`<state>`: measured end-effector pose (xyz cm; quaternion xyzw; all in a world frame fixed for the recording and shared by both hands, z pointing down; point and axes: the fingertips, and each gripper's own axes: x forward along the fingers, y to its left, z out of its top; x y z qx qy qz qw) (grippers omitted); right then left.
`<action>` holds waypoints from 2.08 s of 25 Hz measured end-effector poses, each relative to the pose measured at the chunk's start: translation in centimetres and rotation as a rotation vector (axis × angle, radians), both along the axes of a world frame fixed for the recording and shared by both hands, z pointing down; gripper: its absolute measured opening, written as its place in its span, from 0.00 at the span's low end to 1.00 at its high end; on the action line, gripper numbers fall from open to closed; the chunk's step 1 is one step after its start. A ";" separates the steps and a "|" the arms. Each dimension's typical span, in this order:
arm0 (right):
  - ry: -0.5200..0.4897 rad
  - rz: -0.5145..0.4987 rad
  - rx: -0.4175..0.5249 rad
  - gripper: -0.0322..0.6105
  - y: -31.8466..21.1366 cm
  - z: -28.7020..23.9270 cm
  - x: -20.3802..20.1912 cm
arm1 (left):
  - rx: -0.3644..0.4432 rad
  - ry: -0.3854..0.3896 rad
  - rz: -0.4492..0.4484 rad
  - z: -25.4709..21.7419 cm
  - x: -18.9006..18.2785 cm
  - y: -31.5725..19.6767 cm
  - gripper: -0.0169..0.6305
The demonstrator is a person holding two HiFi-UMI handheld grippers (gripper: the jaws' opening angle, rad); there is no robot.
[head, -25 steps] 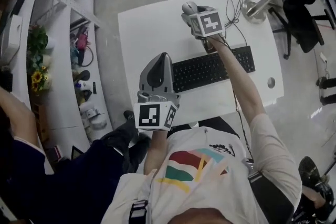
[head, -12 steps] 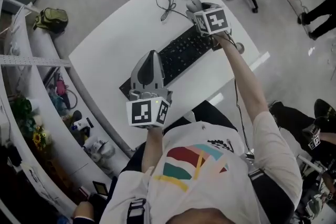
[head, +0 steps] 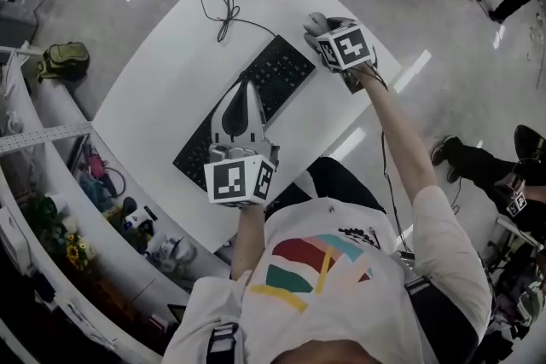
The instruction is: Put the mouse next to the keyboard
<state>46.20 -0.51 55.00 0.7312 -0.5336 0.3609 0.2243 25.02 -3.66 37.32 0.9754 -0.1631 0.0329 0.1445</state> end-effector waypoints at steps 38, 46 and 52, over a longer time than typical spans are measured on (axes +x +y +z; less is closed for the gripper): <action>0.052 -0.371 0.795 0.32 -8.6 -30.1 -17.4 | 0.228 0.137 -0.198 -12.5 -9.6 -5.3 0.09; -0.048 -0.434 0.812 0.07 -9.1 -29.4 -30.2 | 0.274 0.089 -0.400 -13.5 -19.4 -7.0 0.09; -0.097 -0.501 0.798 0.07 -10.1 -29.1 -33.3 | 0.269 0.078 -0.483 -13.0 -22.6 -8.0 0.09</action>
